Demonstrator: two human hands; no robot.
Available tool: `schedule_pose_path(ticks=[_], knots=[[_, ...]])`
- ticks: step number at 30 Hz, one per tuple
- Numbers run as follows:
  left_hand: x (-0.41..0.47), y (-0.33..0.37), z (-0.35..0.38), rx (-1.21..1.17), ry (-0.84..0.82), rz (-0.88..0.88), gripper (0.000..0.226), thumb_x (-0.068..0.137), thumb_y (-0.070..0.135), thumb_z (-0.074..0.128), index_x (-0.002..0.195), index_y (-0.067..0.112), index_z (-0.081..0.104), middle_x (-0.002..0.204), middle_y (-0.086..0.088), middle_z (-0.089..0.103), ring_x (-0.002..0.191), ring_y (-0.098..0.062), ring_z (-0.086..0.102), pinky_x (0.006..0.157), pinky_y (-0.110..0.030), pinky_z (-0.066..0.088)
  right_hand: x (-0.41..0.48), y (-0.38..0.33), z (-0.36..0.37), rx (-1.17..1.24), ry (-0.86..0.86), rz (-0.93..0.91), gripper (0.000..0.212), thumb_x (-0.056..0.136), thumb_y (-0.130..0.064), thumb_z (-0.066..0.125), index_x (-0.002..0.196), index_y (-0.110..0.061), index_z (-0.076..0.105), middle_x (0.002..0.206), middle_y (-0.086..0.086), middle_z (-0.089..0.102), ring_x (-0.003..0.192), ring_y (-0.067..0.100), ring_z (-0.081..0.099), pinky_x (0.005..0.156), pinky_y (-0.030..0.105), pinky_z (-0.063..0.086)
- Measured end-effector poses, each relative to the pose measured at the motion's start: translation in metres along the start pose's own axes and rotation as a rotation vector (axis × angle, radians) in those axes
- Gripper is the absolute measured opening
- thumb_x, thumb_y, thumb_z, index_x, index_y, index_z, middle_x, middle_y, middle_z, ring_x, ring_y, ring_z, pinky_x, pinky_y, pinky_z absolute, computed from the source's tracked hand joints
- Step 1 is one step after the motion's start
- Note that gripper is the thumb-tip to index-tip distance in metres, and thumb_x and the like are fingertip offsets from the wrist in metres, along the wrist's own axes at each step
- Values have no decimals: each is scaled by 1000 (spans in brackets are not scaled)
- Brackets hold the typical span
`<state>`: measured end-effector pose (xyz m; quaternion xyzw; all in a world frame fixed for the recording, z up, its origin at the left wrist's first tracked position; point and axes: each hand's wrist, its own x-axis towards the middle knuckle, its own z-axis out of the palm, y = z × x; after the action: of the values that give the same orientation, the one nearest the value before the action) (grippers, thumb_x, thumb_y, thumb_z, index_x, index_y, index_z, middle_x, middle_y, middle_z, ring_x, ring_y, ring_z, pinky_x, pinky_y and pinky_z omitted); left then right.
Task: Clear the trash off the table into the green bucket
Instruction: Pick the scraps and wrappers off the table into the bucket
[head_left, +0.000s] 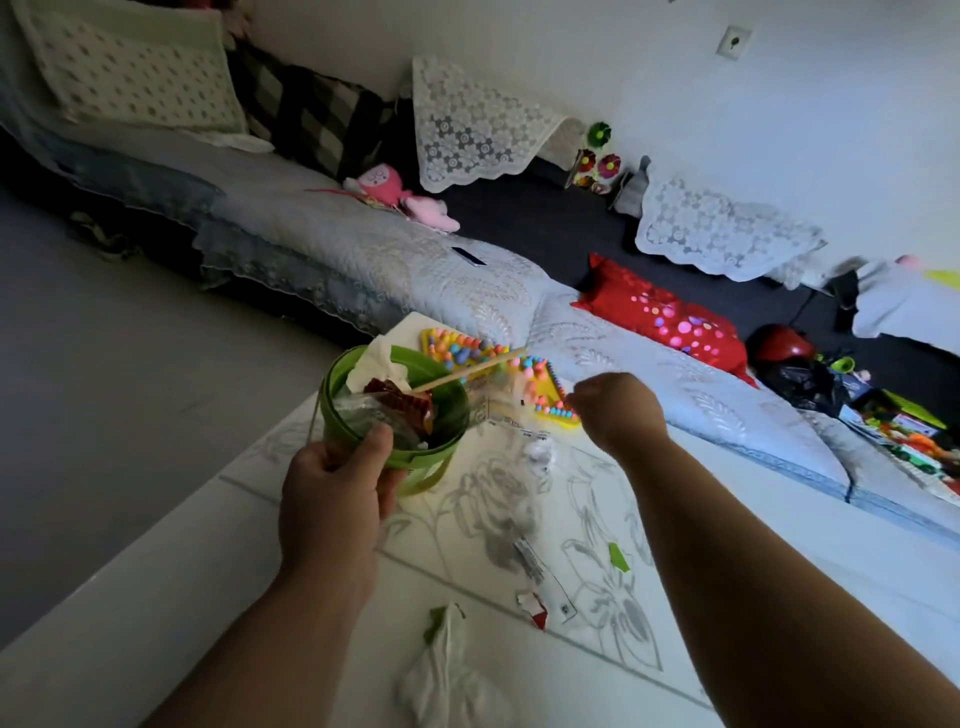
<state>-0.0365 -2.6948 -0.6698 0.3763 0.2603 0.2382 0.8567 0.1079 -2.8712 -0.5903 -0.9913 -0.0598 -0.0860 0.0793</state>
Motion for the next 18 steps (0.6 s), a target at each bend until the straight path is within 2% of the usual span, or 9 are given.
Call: schedule_pose_path(ticks=[2, 4, 7, 9, 11, 12, 13, 16, 18], knots=[[3, 0, -2, 17, 20, 20, 12, 84, 25, 69, 85, 15, 62, 81, -3, 68, 67, -11, 65, 60, -25, 51, 4, 11, 32, 54, -178, 100, 33, 85, -30, 62, 113, -14, 66, 119, 12, 65, 114, 29, 59, 83, 27, 43], [5, -1, -4, 42, 32, 41, 13, 84, 27, 69, 86, 16, 63, 81, -4, 68, 67, -12, 64, 61, -27, 49, 4, 15, 60, 71, -265, 105, 54, 83, -35, 67, 132, -18, 54, 132, 10, 58, 121, 27, 54, 95, 27, 42], [10, -3, -4, 50, 37, 48, 17, 84, 28, 68, 95, 15, 63, 86, -4, 68, 69, -10, 65, 54, -23, 51, 17, 13, 86, 134, -239, 62, 76, 78, -34, 72, 144, -19, 37, 142, 11, 46, 127, 28, 47, 99, 30, 41], [13, -4, -3, 28, 33, 42, 16, 84, 26, 68, 96, 16, 63, 87, -3, 68, 68, -9, 65, 48, -17, 50, 29, 11, 95, 174, -256, 71, 68, 79, -34, 71, 140, -20, 43, 137, 11, 50, 123, 28, 50, 92, 28, 42], [16, -5, -1, 23, 27, 47, 18, 84, 25, 68, 98, 15, 63, 87, -3, 69, 65, -7, 66, 47, -16, 50, 37, 8, 103, 154, -281, 87, 23, 84, -39, 60, 101, -23, 66, 121, 10, 62, 110, 28, 58, 77, 25, 39], [18, -6, -1, 20, 27, 52, 18, 84, 24, 67, 98, 14, 63, 86, -3, 69, 62, -5, 67, 48, -16, 50, 39, 7, 108, 146, -264, 99, 21, 87, -40, 54, 81, -22, 64, 114, 10, 65, 105, 29, 59, 74, 25, 37], [19, -6, 0, 19, 26, 55, 16, 84, 23, 67, 97, 14, 63, 84, -2, 70, 59, -4, 67, 49, -17, 51, 40, 9, 113, 129, -235, 107, 27, 88, -40, 50, 75, -20, 62, 110, 10, 66, 102, 29, 60, 73, 25, 37], [19, -7, 1, 36, 12, 66, 10, 85, 23, 67, 91, 16, 63, 68, 5, 71, 57, -2, 66, 59, -24, 50, 31, 13, 115, 104, -175, 93, 29, 90, -34, 44, 94, -19, 68, 105, 9, 67, 99, 29, 61, 74, 25, 40], [18, -8, 0, 52, 8, 80, 9, 85, 24, 67, 88, 16, 64, 62, 7, 70, 59, -4, 66, 62, -27, 48, 17, 17, 108, 125, -115, 59, 30, 93, -32, 43, 97, -17, 69, 106, 12, 67, 100, 31, 61, 78, 28, 43]])
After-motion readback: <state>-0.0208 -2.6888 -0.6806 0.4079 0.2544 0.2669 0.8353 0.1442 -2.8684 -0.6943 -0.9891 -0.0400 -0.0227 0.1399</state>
